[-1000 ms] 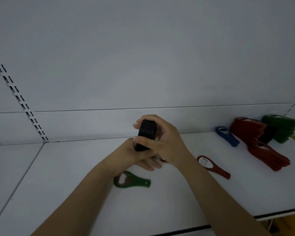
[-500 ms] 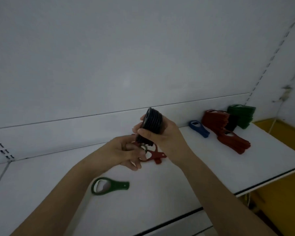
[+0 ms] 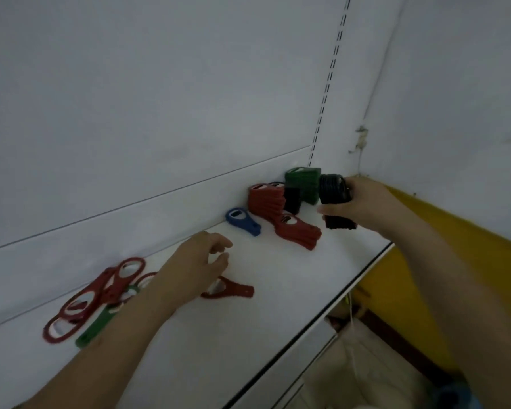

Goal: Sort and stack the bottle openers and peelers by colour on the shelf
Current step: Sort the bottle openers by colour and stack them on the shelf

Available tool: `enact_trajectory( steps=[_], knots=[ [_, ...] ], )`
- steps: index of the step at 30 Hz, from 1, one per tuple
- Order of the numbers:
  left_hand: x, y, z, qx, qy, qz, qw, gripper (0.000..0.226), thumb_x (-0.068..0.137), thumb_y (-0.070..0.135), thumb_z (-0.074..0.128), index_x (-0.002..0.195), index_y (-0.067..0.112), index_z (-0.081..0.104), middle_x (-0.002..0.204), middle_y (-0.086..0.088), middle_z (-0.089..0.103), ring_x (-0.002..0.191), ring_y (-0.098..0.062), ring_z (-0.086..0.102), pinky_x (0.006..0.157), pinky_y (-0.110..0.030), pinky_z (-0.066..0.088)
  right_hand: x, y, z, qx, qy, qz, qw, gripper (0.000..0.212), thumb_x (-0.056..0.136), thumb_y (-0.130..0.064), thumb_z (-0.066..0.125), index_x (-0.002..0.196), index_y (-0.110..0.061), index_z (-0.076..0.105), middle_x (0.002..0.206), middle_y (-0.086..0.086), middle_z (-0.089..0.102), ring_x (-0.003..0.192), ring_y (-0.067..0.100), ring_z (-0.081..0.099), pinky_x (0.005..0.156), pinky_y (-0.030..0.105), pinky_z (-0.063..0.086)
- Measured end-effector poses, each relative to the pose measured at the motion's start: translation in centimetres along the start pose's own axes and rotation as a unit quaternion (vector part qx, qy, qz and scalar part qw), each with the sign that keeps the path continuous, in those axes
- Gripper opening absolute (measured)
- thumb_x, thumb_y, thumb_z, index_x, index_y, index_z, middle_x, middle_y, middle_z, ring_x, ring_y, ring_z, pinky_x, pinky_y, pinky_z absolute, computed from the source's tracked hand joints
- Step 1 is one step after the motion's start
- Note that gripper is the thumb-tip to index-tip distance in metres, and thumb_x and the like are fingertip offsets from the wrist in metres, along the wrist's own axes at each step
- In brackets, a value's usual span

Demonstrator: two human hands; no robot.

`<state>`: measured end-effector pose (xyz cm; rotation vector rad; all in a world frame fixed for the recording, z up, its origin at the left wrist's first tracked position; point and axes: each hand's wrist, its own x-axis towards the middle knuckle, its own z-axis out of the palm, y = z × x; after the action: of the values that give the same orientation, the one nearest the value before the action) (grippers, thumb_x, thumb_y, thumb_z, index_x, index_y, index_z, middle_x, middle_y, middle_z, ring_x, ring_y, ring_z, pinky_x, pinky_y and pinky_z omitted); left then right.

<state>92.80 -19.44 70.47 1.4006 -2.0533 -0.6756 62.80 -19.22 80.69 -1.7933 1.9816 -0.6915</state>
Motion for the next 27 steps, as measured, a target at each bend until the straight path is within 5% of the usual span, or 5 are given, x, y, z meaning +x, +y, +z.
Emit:
enact_trajectory(
  steps=[3, 9, 16, 23, 27],
  knots=[
    [2.3, -0.6, 1.6, 0.048, 0.002, -0.012, 0.999, 0.023, 0.096, 0.022, 0.059, 0.119, 0.022, 0.064, 0.113, 0.004, 0.055, 0.102, -0.008, 0.054, 0.086, -0.014, 0.036, 4.0, 1.7, -1.5, -0.099, -0.016, 0.007, 0.995, 0.035, 0.076, -0.042, 0.081, 0.094, -0.018, 0.063, 0.087, 0.004, 0.067, 0.068, 0.012, 0.058, 0.053, 0.023, 0.044],
    [4.6, -2.2, 3.9, 0.079, 0.055, -0.027, 0.995, 0.022, 0.093, 0.018, 0.064, 0.114, 0.023, 0.066, 0.118, 0.004, 0.051, 0.112, -0.012, 0.043, 0.095, -0.013, 0.028, 12.6, -2.1, -2.0, -0.268, -0.099, -0.073, 0.955, 0.064, 0.072, -0.05, 0.081, 0.111, -0.003, 0.062, 0.097, 0.008, 0.06, 0.086, 0.023, 0.055, 0.068, 0.031, 0.047],
    [4.4, -4.2, 3.8, 0.078, 0.065, 0.007, 0.995, 0.029, 0.088, 0.034, 0.058, 0.117, 0.032, 0.062, 0.124, 0.007, 0.048, 0.117, -0.008, 0.042, 0.1, -0.014, 0.026, 13.4, -0.9, -1.2, -0.356, -0.238, -0.059, 0.902, 0.062, 0.068, -0.05, 0.084, 0.109, -0.009, 0.065, 0.093, 0.006, 0.065, 0.086, 0.022, 0.065, 0.08, 0.035, 0.057],
    [4.2, -3.9, 4.4, 0.093, 0.083, 0.025, 0.992, 0.035, 0.09, 0.015, 0.068, 0.121, 0.03, 0.061, 0.124, 0.007, 0.045, 0.115, -0.008, 0.038, 0.102, -0.025, 0.029, 12.2, 2.4, 2.8, -0.398, -0.286, 0.005, 0.872, 0.058, 0.079, -0.043, 0.077, 0.118, -0.004, 0.06, 0.076, 0.001, 0.049, 0.066, 0.013, 0.05, 0.05, 0.022, 0.04],
    [4.3, -4.1, 4.4, 0.094, 0.082, 0.036, 0.992, 0.035, 0.091, 0.016, 0.066, 0.122, 0.03, 0.06, 0.125, 0.008, 0.043, 0.115, -0.004, 0.034, 0.102, -0.024, 0.027, 12.3, 2.6, 3.6, -0.39, -0.276, 0.014, 0.879, 0.058, 0.081, -0.041, 0.076, 0.121, -0.004, 0.057, 0.076, 0.001, 0.044, 0.084, 0.017, 0.051, 0.048, 0.02, 0.036]
  ],
)
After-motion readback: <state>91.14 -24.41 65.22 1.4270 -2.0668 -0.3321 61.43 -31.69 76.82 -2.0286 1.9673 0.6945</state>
